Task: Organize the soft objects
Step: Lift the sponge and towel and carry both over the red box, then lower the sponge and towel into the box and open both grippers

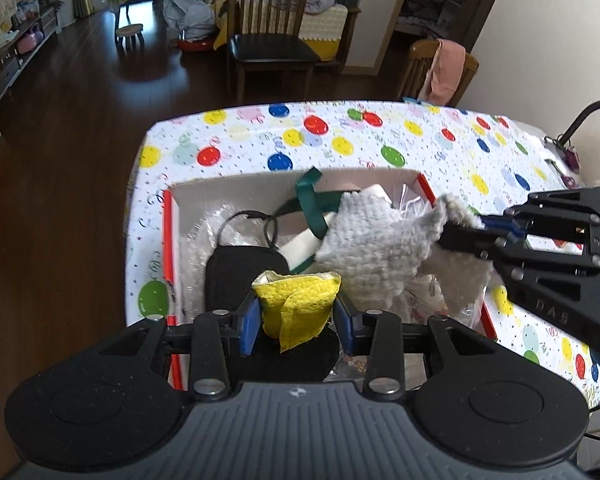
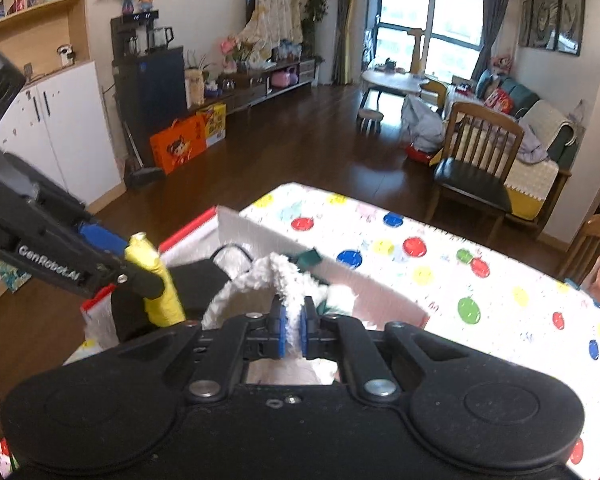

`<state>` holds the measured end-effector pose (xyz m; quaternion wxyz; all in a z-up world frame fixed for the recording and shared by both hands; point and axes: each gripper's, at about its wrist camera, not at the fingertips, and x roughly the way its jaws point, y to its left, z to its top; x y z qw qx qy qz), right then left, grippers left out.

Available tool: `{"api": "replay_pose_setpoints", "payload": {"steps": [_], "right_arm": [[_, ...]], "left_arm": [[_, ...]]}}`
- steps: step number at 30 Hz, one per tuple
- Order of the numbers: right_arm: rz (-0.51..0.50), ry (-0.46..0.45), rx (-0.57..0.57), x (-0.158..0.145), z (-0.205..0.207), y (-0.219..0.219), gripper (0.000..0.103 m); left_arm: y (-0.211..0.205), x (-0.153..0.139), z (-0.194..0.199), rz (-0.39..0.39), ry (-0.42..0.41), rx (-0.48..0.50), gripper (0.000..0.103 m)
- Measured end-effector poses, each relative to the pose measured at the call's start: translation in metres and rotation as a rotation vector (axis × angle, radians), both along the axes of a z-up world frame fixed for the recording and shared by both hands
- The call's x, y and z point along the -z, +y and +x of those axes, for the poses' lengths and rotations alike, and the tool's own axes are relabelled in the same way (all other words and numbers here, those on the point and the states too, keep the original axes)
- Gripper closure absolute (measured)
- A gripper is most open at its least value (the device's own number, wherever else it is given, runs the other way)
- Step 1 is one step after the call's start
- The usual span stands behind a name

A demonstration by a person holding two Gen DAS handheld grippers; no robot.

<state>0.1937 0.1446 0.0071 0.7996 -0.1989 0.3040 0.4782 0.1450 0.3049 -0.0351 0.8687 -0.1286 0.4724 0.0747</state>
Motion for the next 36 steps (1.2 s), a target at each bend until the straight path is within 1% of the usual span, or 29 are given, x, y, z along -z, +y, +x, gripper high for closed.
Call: {"api": "replay_pose_setpoints", "payload": {"steps": [5,8,14,16,20,22,23,24,25,26,27,34,36], "right_arm": [[-0.030,0.016,-0.019,0.016,-0.010,0.000,0.095],[-0.041,0.027,-0.029,0.022,-0.014,0.000,0.092],[-0.049,0.070,-0.046,0.030,-0.016,-0.003,0.084],[-0.052,0.076,-0.049,0.031,-0.015,-0.004,0.079],[-0.056,0.084,-0.055,0.032,-0.018,-0.005,0.072],[-0.047,0.091,-0.058,0.032,-0.018,-0.007,0.067],[-0.042,0.093,-0.061,0.031,-0.019,-0.008,0.066],[-0.041,0.093,-0.064,0.030,-0.020,-0.009,0.063],[-0.040,0.090,-0.067,0.029,-0.022,-0.010,0.059],[-0.039,0.085,-0.068,0.029,-0.023,-0.011,0.057],[-0.039,0.080,-0.070,0.029,-0.025,-0.012,0.054],[-0.031,0.068,-0.068,0.024,-0.032,-0.017,0.041],[-0.027,0.063,-0.066,0.021,-0.034,-0.019,0.040]], "left_arm": [[-0.004,0.017,0.012,0.010,0.036,0.011,0.065],[-0.003,0.024,0.017,0.010,0.045,0.012,0.065],[-0.002,0.036,0.026,0.015,0.060,0.007,0.065],[-0.004,0.039,0.028,0.031,0.062,0.010,0.065],[-0.009,0.045,0.030,0.065,0.062,0.012,0.065],[-0.011,0.046,0.030,0.077,0.057,0.011,0.064],[-0.012,0.046,0.030,0.082,0.054,0.011,0.062],[-0.012,0.046,0.029,0.083,0.050,0.010,0.055],[-0.013,0.046,0.028,0.082,0.045,0.008,0.050],[-0.013,0.045,0.026,0.081,0.037,0.004,0.040],[-0.014,0.044,0.024,0.079,0.026,0.001,0.035],[-0.019,0.035,0.013,0.085,-0.007,0.006,0.035],[-0.021,0.031,0.009,0.088,-0.019,0.007,0.034]]}}
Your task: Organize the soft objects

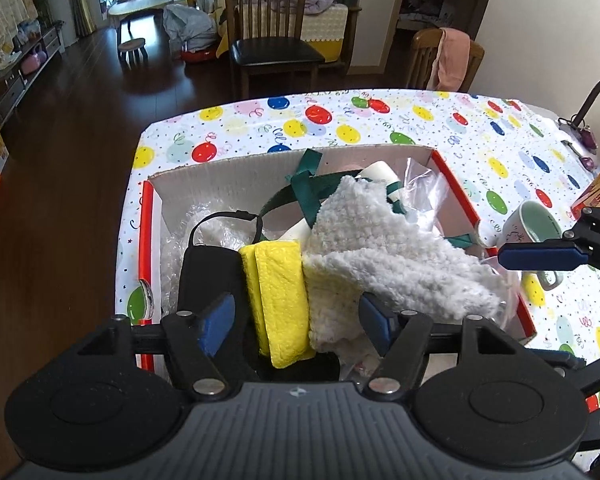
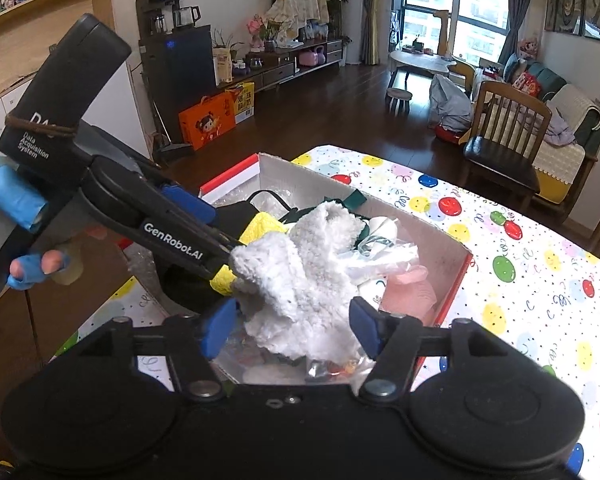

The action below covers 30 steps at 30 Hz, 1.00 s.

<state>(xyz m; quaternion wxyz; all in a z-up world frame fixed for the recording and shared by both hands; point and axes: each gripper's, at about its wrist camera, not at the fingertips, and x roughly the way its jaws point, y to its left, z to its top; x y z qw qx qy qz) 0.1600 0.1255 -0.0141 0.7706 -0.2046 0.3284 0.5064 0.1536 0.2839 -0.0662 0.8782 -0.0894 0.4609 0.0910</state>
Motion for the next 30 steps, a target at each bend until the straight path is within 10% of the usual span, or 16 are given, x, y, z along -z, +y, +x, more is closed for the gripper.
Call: {"api": "replay_pose_setpoints", "payload": {"steps": [16,30], "right_arm": [[0.092,-0.021,0.049,-0.029,-0.006,-0.032,0.008],[0.264,-0.040,0.175,-0.053,-0.008,-0.091,0.000]], "left_arm": [[-0.019,-0.039,-0.041,0.031,-0.121,-0.010,0.026],[-0.058,-0.070,-0.077,0.065,-0.228,-0.001,0.024]]}}
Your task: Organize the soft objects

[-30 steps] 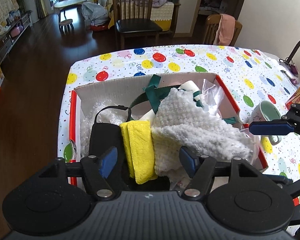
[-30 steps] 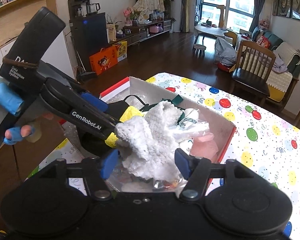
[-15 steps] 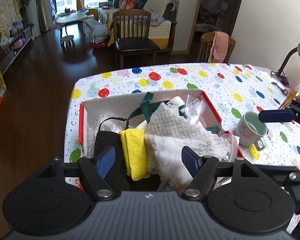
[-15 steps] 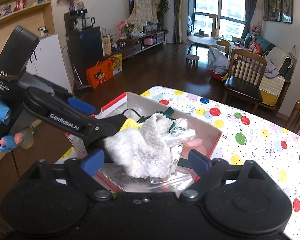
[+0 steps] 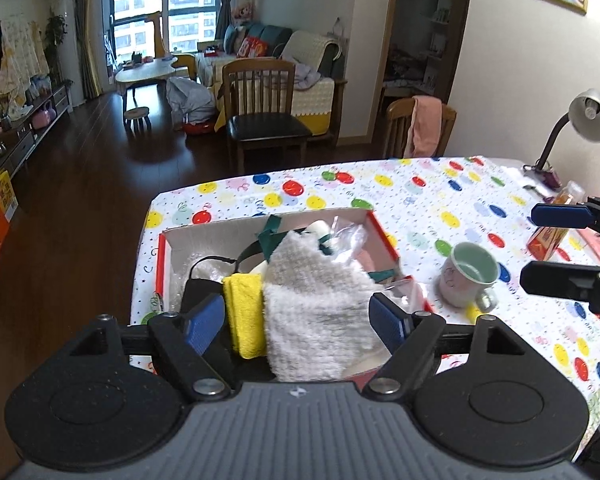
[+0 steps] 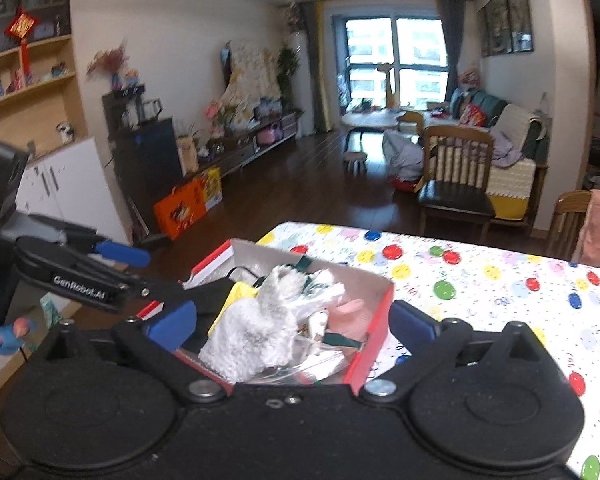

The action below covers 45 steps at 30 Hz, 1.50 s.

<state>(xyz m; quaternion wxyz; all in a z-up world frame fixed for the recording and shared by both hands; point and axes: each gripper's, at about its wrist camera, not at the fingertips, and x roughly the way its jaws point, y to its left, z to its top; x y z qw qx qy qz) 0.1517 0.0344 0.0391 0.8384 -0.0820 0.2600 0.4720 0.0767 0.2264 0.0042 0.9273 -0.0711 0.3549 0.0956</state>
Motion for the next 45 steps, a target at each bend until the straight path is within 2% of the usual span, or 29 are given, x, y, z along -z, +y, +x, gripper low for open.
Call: {"api": "replay_pose_setpoints", "payload": {"steps": [4,6,16,20,27,33,45], "right_arm": [[0.036,-0.015,0.047,0.000,-0.004,-0.015,0.000],[0.058,-0.015,0.068,0.002,-0.007,-0.022,0.000],[0.127,-0.041,0.163,0.013,-0.027,-0.048,0.000],[0.144,-0.028,0.185,0.018,-0.035,-0.054,0.000],[0.166,-0.018,0.232,0.022,-0.045,-0.063,0.000],[0.182,-0.029,0.316,0.024,-0.061,-0.072,0.000],[0.187,-0.049,0.439,0.025,-0.082,-0.090,0.000]], "left_arm": [[-0.014,-0.004,-0.008,0.021,-0.031,0.008,0.023],[-0.020,-0.005,-0.011,0.023,-0.045,0.005,0.018],[-0.049,-0.006,-0.028,0.019,-0.100,0.019,0.017],[-0.057,-0.004,-0.033,-0.013,-0.121,0.022,0.004],[-0.075,-0.003,-0.043,-0.010,-0.168,0.020,0.003],[-0.094,-0.005,-0.053,0.013,-0.212,0.045,0.003],[-0.112,-0.011,-0.064,0.019,-0.247,0.044,0.003]]}}
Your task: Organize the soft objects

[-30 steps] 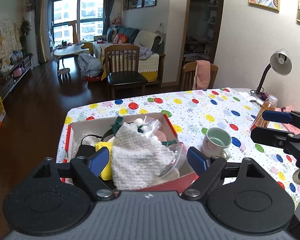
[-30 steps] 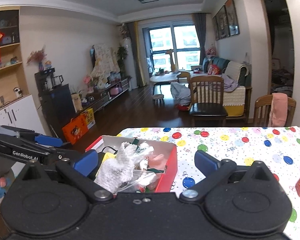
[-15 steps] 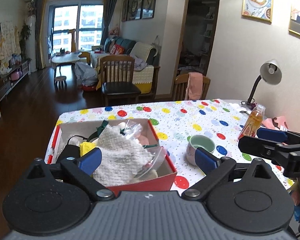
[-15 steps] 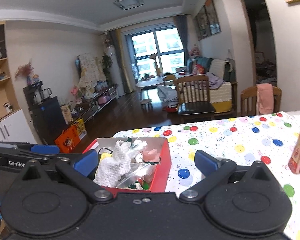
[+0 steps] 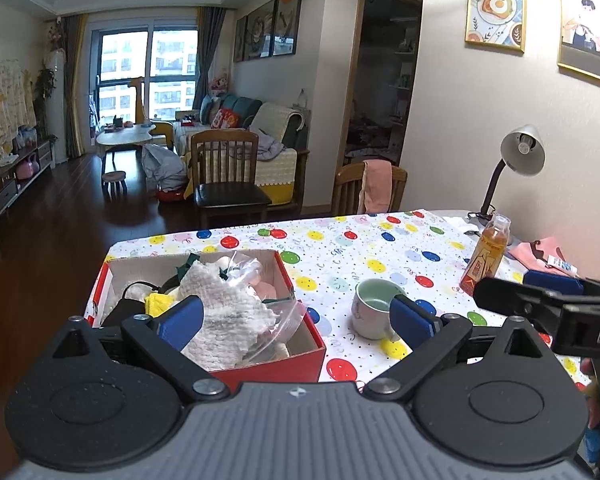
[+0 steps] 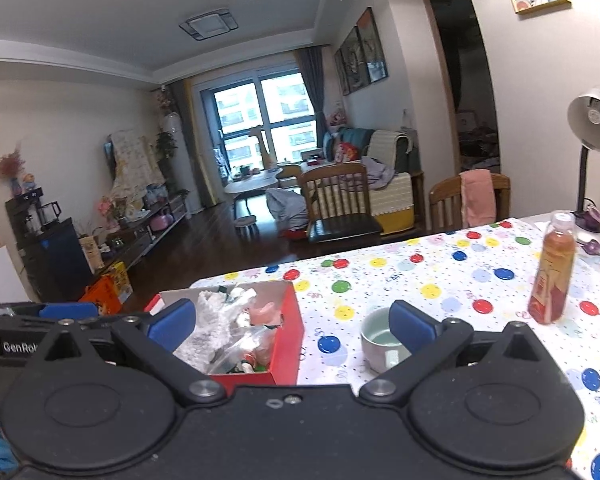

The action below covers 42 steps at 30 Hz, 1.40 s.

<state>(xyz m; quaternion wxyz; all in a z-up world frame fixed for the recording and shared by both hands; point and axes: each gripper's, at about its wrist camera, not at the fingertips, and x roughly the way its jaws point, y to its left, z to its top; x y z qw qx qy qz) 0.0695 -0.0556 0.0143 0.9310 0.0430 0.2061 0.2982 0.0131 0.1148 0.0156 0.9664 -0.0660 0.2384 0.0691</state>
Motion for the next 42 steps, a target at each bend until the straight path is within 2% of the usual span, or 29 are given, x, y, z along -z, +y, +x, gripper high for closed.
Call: {"api": "replay_pose_setpoints", "payload": {"steps": [23,42], "right_arm": [[-0.011,-0.026,0.038,-0.004,-0.011,-0.003,0.000],[-0.030,-0.004,0.019,-0.004,-0.011,0.009,0.000]], "left_arm": [[-0.006,-0.005,-0.006,0.030,-0.003,0.002,0.003],[-0.001,-0.008,-0.011,0.044,-0.037,-0.030,0.003]]}}
